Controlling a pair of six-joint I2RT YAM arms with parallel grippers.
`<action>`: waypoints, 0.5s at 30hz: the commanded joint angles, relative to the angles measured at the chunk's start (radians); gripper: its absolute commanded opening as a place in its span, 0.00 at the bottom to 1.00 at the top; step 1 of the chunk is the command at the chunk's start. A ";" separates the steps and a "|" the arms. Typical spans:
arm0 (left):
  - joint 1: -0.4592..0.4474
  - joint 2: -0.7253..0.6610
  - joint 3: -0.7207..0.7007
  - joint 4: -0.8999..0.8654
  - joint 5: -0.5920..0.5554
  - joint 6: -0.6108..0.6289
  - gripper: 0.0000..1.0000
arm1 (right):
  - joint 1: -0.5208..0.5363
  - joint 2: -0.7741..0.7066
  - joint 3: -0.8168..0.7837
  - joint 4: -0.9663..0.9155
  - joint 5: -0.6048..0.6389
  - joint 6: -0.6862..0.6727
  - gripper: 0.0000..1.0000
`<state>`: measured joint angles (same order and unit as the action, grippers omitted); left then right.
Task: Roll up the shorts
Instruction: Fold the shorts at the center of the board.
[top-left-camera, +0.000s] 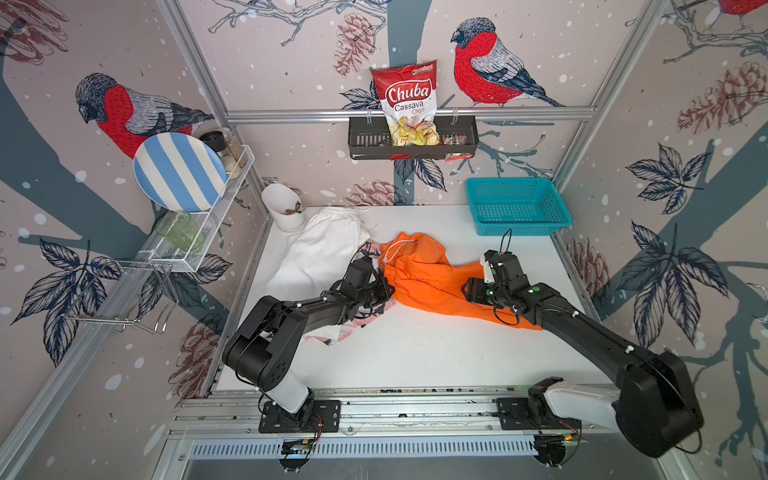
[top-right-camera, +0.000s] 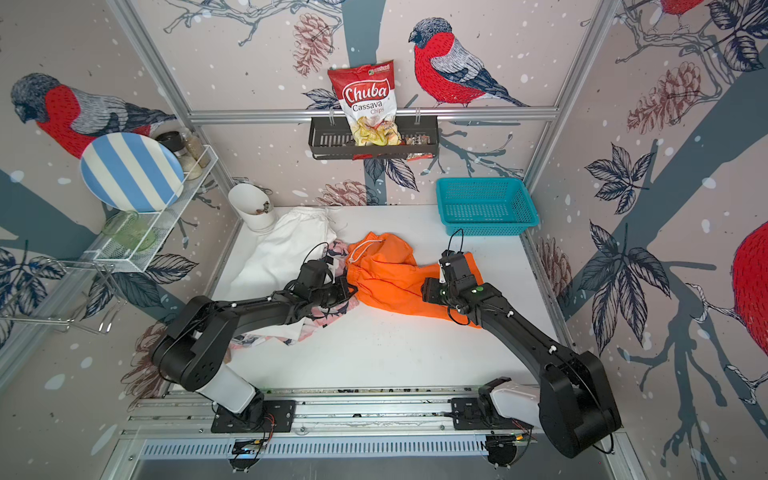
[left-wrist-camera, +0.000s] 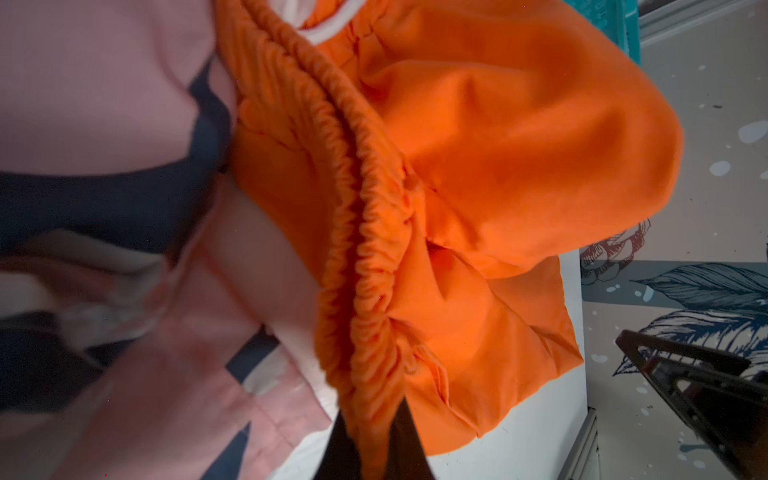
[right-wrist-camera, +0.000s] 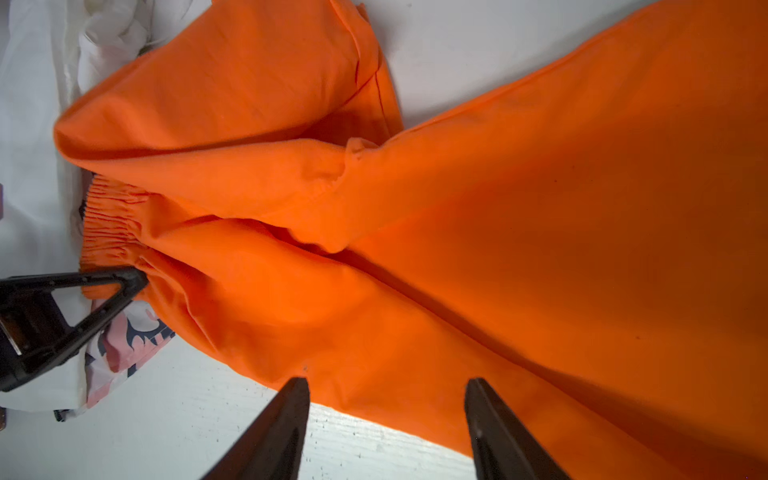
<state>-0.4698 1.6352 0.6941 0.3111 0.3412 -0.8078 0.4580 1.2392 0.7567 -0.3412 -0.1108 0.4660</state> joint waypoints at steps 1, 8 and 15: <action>0.020 0.066 0.012 0.036 0.056 0.008 0.00 | -0.001 0.022 -0.010 0.067 -0.045 0.014 0.64; 0.102 0.112 -0.021 0.000 0.010 0.013 0.00 | 0.001 0.053 -0.049 0.101 -0.030 0.031 0.64; 0.311 0.027 -0.110 -0.071 -0.013 0.084 0.00 | -0.026 0.113 -0.078 0.151 -0.026 0.050 0.63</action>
<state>-0.2119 1.6875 0.6067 0.3725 0.4141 -0.7750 0.4385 1.3373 0.6884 -0.2371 -0.1387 0.4984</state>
